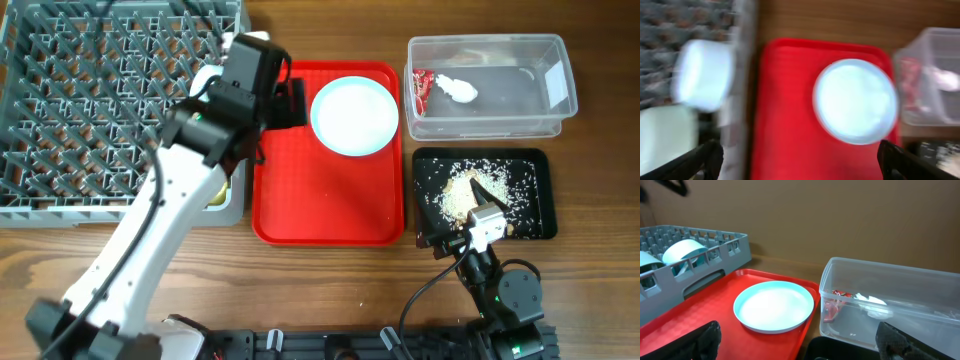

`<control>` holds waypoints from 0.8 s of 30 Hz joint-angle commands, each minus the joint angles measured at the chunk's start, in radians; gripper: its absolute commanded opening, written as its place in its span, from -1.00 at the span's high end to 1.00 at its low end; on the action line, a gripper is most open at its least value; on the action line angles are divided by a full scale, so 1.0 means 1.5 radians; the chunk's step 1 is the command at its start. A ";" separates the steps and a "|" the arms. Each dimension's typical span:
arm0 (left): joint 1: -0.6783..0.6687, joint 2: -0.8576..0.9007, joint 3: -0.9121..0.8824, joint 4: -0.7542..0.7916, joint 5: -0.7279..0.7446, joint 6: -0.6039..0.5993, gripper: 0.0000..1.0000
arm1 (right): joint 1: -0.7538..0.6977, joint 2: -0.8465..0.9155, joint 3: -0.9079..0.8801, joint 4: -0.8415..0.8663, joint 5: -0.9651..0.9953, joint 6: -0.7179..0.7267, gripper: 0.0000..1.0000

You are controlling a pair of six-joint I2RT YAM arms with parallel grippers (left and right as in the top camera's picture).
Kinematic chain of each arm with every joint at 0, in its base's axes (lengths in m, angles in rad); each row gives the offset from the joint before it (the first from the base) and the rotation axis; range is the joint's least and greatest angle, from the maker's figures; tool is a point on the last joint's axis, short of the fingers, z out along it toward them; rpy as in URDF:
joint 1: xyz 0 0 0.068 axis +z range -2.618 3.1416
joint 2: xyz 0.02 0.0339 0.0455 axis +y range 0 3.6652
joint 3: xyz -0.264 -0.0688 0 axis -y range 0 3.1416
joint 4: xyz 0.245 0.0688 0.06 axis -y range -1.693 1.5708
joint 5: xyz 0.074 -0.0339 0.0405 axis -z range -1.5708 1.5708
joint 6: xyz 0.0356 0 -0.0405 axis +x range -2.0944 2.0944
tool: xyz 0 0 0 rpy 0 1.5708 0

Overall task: Sort waste into correct bins and load items into the dishwasher rack
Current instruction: 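Grasp the edge of the large light-blue plate with the left gripper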

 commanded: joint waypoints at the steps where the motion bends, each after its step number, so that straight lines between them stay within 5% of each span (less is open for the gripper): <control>1: -0.001 0.082 -0.002 0.042 0.111 0.010 -0.82 | -0.005 -0.003 -0.002 0.003 -0.013 -0.009 -1.00; 8: -0.019 0.240 -0.002 0.110 0.182 0.011 -0.38 | -0.005 -0.003 -0.002 0.003 -0.013 -0.009 -1.00; 19: -0.041 0.399 -0.002 0.136 0.139 -0.021 -0.15 | -0.005 -0.003 -0.002 0.003 -0.013 -0.009 -0.99; 22: -0.041 0.409 -0.002 0.125 0.139 -0.056 0.38 | -0.005 -0.003 -0.002 0.003 -0.013 -0.009 -0.99; 24: -0.041 0.399 -0.001 0.116 0.139 -0.060 0.49 | -0.005 -0.003 -0.002 0.003 -0.013 -0.009 -0.99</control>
